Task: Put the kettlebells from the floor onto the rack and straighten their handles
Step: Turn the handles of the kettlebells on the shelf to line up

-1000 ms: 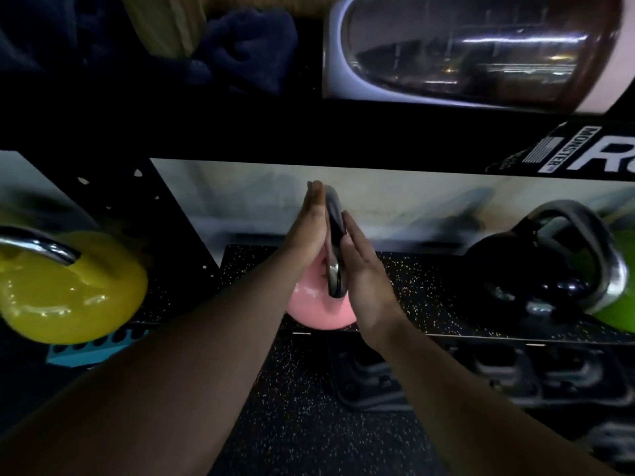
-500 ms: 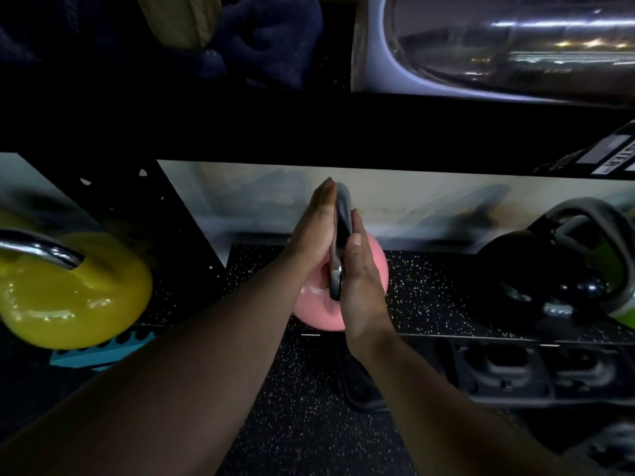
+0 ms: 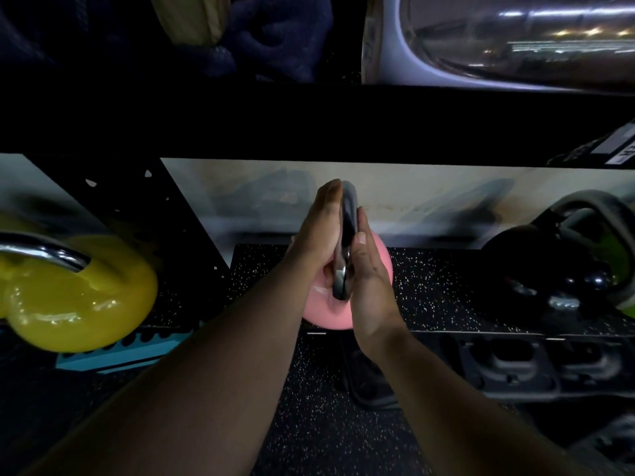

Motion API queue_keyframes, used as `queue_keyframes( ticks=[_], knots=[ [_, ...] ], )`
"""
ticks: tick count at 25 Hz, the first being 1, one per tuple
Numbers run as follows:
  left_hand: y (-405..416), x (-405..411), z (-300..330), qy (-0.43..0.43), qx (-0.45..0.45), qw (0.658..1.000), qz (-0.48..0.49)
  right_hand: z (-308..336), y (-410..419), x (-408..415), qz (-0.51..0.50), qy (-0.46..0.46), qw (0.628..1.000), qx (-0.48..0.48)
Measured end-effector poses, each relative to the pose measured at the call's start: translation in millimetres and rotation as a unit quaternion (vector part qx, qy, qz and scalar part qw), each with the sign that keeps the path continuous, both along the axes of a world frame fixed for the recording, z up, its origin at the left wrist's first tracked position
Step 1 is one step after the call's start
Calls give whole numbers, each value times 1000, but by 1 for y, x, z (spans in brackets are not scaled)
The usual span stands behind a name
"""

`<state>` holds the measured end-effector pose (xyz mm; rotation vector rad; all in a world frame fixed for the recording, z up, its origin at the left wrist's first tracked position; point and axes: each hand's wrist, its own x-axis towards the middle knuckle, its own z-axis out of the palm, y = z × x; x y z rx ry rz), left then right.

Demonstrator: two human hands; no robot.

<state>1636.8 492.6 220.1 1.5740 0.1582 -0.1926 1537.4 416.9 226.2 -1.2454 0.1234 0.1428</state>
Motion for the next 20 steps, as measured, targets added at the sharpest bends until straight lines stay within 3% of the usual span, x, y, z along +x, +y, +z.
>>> queue_keyframes(
  ticks=[9,15,20],
  knots=[
    [-3,-2,-3,-14,26,999,19,-12,-11,7,14,-8,999,-34],
    [1,-7,6,15,97,995,-21,3,-20,2,48,-2,991,-128],
    [37,-28,26,-54,315,947,-43,41,-49,10,104,26,947,-302]
  ],
)
